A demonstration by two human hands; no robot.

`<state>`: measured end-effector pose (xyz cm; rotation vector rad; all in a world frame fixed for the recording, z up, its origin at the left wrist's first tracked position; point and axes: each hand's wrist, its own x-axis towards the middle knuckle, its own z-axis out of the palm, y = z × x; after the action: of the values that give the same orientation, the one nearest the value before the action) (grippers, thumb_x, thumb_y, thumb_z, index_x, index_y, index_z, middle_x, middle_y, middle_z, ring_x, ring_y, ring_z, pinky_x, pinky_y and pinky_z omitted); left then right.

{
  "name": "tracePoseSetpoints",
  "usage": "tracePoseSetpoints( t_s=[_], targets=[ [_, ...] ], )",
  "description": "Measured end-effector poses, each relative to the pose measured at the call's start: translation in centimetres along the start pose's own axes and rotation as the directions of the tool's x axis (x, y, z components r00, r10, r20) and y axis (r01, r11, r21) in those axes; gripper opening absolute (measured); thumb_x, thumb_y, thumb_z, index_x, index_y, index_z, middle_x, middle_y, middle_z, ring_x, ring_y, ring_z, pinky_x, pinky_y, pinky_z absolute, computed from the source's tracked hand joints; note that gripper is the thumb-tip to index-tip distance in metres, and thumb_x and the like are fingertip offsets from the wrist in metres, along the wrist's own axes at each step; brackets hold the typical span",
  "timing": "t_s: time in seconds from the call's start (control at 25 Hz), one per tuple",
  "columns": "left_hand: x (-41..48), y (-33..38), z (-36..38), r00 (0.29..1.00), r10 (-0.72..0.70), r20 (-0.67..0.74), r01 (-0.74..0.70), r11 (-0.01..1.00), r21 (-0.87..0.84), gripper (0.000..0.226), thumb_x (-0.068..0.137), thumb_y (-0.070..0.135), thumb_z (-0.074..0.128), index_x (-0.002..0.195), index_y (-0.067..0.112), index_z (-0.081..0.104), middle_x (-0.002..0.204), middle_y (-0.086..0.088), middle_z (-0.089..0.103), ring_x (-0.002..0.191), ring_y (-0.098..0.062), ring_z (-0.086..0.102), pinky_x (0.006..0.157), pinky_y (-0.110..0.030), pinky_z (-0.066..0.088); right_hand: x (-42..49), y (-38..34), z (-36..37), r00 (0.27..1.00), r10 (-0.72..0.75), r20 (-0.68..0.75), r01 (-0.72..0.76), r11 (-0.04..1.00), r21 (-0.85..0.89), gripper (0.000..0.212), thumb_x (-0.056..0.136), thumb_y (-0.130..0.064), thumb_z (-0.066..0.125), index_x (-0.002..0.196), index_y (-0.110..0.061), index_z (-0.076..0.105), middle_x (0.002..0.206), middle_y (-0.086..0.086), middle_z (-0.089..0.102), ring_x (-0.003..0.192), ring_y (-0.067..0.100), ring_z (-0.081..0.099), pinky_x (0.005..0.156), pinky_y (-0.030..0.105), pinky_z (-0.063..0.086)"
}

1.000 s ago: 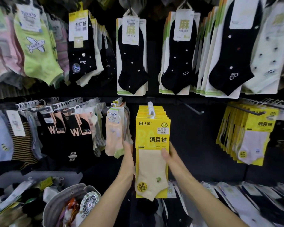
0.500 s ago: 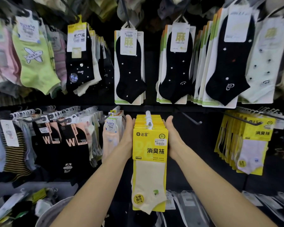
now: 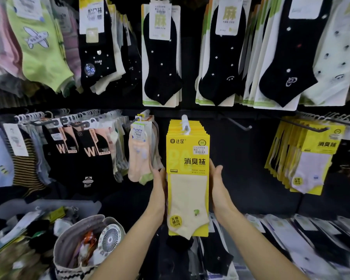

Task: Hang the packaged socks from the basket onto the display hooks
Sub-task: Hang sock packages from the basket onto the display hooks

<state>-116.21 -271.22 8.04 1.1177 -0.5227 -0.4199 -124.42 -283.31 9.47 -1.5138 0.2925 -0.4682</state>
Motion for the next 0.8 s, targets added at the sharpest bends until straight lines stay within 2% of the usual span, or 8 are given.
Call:
tracePoseSetpoints(
  t_s=[0.08, 0.2, 0.32, 0.44, 0.52, 0.6, 0.68, 0.8],
  targets=[
    [-1.1, 0.0, 0.7, 0.998, 0.058, -0.020, -0.057, 0.996, 0.065, 0.064, 0.079, 0.063, 0.030, 0.117, 0.021, 0.060, 0.108, 0.002, 0.072, 0.099, -0.011, 0.067, 0.075, -0.022, 0.055, -1.8, 0.1, 0.6, 0.991, -0.116, 0.063, 0.120, 0.990, -0.067, 0.061, 0.081, -0.066, 0.016, 0.138, -0.049, 0.030, 0.126, -0.027, 0.053, 0.107, -0.015, 0.052, 0.082, 0.010, 0.047],
    [-2.0, 1.0, 1.6, 0.995, 0.046, -0.091, -0.034, 0.991, 0.130, 0.054, 0.094, 0.051, 0.025, 0.121, 0.016, 0.057, 0.120, -0.003, 0.065, 0.113, -0.019, 0.060, 0.098, -0.034, 0.048, -2.5, -0.7, 0.9, 0.981, -0.171, 0.090, 0.176, 0.983, -0.051, 0.064, 0.086, -0.060, 0.021, 0.145, -0.036, 0.023, 0.144, -0.018, 0.038, 0.124, -0.008, 0.040, 0.096, 0.015, 0.039],
    [-4.7, 0.4, 0.1, 0.982, 0.112, -0.155, -0.079, 0.977, 0.200, 0.044, 0.101, 0.040, 0.016, 0.127, 0.027, 0.050, 0.123, 0.019, 0.061, 0.119, -0.003, 0.052, 0.096, -0.012, 0.039, -4.1, 1.5, -1.5, 0.996, -0.088, 0.032, 0.091, 0.990, -0.107, 0.061, 0.089, -0.059, 0.021, 0.147, -0.040, 0.011, 0.153, -0.018, 0.017, 0.133, -0.004, 0.020, 0.109, 0.024, 0.022],
    [-10.2, -5.1, -3.1, 0.942, -0.003, -0.335, 0.114, 0.943, 0.314, 0.052, 0.100, 0.046, 0.021, 0.146, 0.023, 0.029, 0.150, 0.009, 0.030, 0.138, -0.008, 0.027, 0.112, -0.027, 0.021, -9.4, 8.1, -5.5, 0.992, 0.116, 0.044, -0.104, 0.971, -0.216, 0.066, 0.083, -0.065, 0.031, 0.144, -0.043, 0.019, 0.155, -0.013, 0.018, 0.140, 0.008, 0.022, 0.114, 0.036, 0.023],
    [-14.5, -10.2, -4.4, 0.941, -0.113, -0.318, 0.229, 0.905, 0.358, 0.049, 0.099, 0.045, 0.027, 0.143, 0.022, 0.034, 0.143, 0.009, 0.035, 0.134, -0.009, 0.030, 0.111, -0.029, 0.024, -13.1, 12.4, -7.8, 0.971, 0.239, 0.034, -0.214, 0.918, -0.333, 0.056, 0.090, -0.050, 0.044, 0.142, -0.032, 0.033, 0.148, -0.003, 0.036, 0.128, 0.013, 0.040, 0.100, 0.024, 0.036],
    [-18.3, -15.3, -3.9, 0.936, -0.235, -0.263, 0.336, 0.820, 0.463, 0.040, 0.098, 0.036, 0.040, 0.133, 0.017, 0.043, 0.124, 0.008, 0.047, 0.122, -0.011, 0.043, 0.096, -0.022, 0.033, -15.7, 16.1, -10.1, 0.943, 0.331, 0.006, -0.284, 0.817, -0.502, 0.037, 0.095, -0.029, 0.051, 0.129, -0.016, 0.053, 0.128, 0.007, 0.055, 0.110, 0.015, 0.052, 0.081, 0.013, 0.042],
    [-21.4, -20.3, -2.4, 0.900, -0.361, -0.244, 0.436, 0.743, 0.508, 0.036, 0.094, 0.018, 0.052, 0.127, 0.004, 0.047, 0.113, -0.003, 0.056, 0.109, -0.017, 0.051, 0.085, -0.017, 0.039, -17.9, 19.2, -11.7, 0.883, 0.467, 0.040, -0.300, 0.629, -0.717, 0.022, 0.095, -0.028, 0.052, 0.104, -0.013, 0.066, 0.104, 0.005, 0.063, 0.101, 0.021, 0.058, 0.079, 0.026, 0.045],
    [-25.2, -26.7, -1.1, 0.788, -0.561, -0.252, 0.582, 0.550, 0.599, 0.045, 0.091, 0.010, 0.056, 0.132, -0.003, 0.042, 0.132, -0.020, 0.051, 0.122, -0.027, 0.049, 0.096, -0.022, 0.036, -22.9, 24.4, -12.7, 0.748, 0.664, -0.009, -0.314, 0.341, -0.886, 0.036, 0.091, -0.038, 0.053, 0.066, -0.012, 0.058, 0.068, 0.008, 0.056, 0.078, 0.026, 0.058, 0.059, 0.032, 0.040]
  ],
)
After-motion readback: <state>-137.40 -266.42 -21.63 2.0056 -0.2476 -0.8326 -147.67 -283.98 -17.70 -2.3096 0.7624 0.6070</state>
